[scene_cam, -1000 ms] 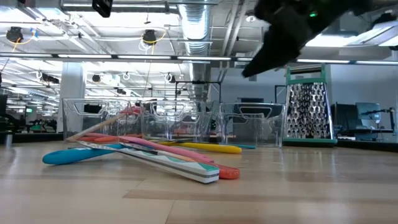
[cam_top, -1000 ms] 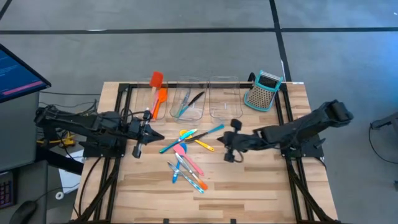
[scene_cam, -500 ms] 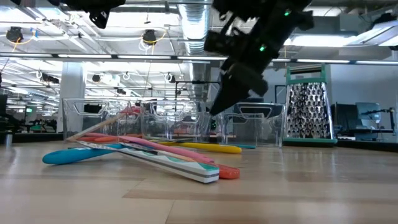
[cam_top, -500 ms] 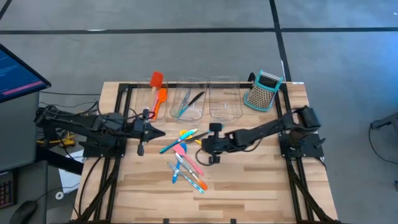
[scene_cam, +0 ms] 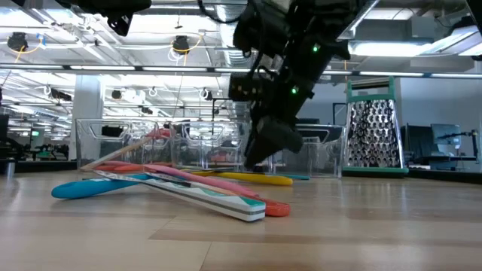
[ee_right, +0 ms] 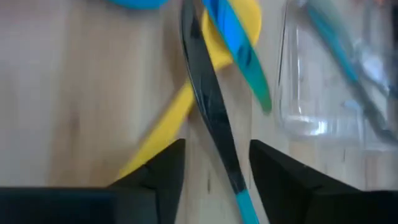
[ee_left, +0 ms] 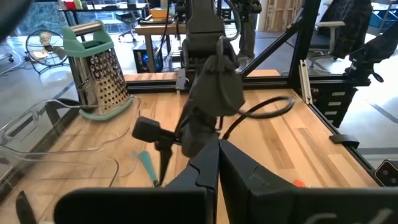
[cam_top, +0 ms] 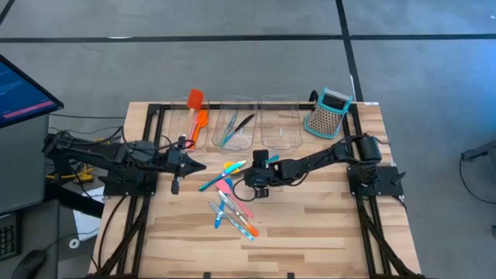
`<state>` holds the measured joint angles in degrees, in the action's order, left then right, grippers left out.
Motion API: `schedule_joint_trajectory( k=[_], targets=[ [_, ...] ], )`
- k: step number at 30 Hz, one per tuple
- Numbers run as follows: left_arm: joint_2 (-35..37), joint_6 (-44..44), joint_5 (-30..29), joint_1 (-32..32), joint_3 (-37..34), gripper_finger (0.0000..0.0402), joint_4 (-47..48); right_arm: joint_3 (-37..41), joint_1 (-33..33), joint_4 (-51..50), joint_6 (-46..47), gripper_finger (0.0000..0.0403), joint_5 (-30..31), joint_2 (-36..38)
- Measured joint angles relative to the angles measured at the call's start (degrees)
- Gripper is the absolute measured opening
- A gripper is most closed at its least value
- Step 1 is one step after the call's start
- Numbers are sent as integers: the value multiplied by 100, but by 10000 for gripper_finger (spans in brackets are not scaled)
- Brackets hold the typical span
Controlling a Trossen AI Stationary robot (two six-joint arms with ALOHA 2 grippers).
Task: Pick & Place Kitchen Items
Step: Put the blue knife into the middle transparent bin
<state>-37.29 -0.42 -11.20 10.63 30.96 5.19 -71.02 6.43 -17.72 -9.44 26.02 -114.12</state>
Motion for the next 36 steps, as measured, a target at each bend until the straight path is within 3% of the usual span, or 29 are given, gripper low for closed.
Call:
schedule_joint_trajectory(
  k=[4,8,13,18,28,36],
  targets=[
    [0,0,-1,0,0,1,0,10,-157,-159,-45,208,-26,-30],
    [0,-3,-2,0,0,1,0,15,-321,-254,-168,221,-65,-58],
    [0,-3,-2,0,0,1,2,15,-520,-241,-179,215,-86,-55],
    [0,-3,-2,0,0,1,6,-7,-638,-211,-213,197,-519,-23],
    [0,-3,-7,0,0,1,62,-4,-616,-273,-337,178,-602,-25],
    [1,-3,-20,0,0,1,233,26,-376,-406,-75,196,-5,-62]
  ],
)
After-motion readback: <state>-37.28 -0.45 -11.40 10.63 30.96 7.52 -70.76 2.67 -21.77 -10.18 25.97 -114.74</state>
